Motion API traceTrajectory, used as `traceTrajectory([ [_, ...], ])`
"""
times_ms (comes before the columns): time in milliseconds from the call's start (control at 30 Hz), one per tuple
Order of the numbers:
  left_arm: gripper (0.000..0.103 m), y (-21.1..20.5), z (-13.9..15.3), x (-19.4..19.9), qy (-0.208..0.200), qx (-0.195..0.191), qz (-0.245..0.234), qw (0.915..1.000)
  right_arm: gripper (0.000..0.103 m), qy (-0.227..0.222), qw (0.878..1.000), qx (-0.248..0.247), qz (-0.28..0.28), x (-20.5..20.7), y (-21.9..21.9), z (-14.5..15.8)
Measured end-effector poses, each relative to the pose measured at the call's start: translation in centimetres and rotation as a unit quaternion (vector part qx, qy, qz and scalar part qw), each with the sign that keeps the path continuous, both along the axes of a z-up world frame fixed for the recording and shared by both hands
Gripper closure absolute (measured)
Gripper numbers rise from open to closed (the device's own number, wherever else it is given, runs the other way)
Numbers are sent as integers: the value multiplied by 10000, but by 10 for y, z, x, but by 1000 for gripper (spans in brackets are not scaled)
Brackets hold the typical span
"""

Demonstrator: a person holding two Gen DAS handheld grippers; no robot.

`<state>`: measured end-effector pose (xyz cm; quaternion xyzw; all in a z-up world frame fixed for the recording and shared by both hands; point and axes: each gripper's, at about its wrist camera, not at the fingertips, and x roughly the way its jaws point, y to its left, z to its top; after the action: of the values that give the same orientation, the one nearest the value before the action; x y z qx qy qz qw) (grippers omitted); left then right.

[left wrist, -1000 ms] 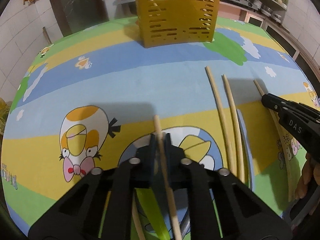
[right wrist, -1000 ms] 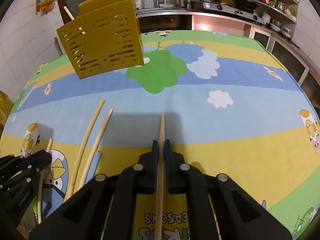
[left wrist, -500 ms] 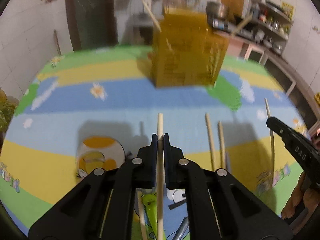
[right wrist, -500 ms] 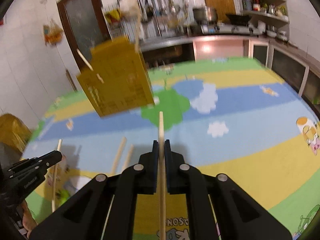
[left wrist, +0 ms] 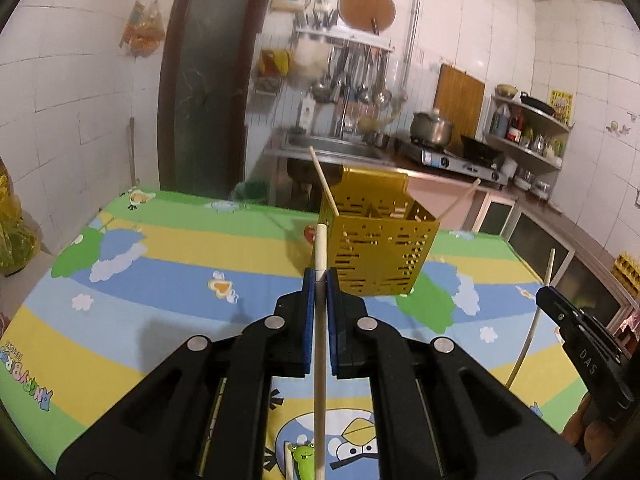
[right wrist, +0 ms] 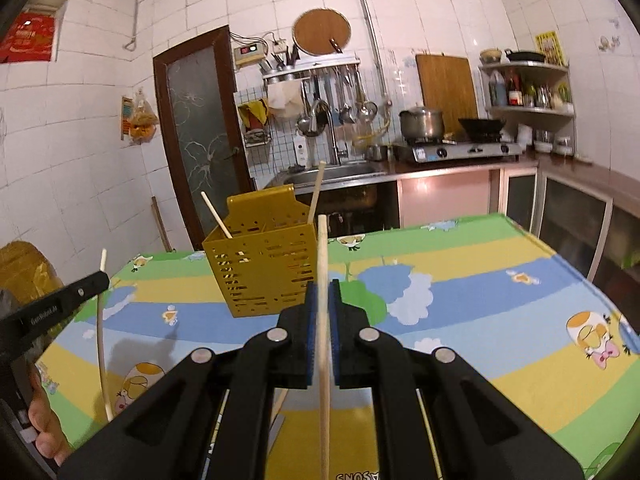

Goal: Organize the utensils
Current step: 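Lift both held chopsticks and carry them over the yellow caddy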

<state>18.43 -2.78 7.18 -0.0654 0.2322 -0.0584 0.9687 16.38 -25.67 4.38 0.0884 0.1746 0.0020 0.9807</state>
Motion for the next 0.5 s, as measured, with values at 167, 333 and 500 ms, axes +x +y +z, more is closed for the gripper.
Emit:
traceTrajectory([
  [167,98,0,-5,-3,-58,100,10,9999,97,-117,9999,-42,-47,-7,0,-4],
  [333,99,2,-1,-8,-244,140,7,9996,97,-207,9998,-46,-36,-12,-1,1],
  [500,99,4,17,-11,-454,95,-34,9989,97,-536,9985,-90,5,-19,0,21],
])
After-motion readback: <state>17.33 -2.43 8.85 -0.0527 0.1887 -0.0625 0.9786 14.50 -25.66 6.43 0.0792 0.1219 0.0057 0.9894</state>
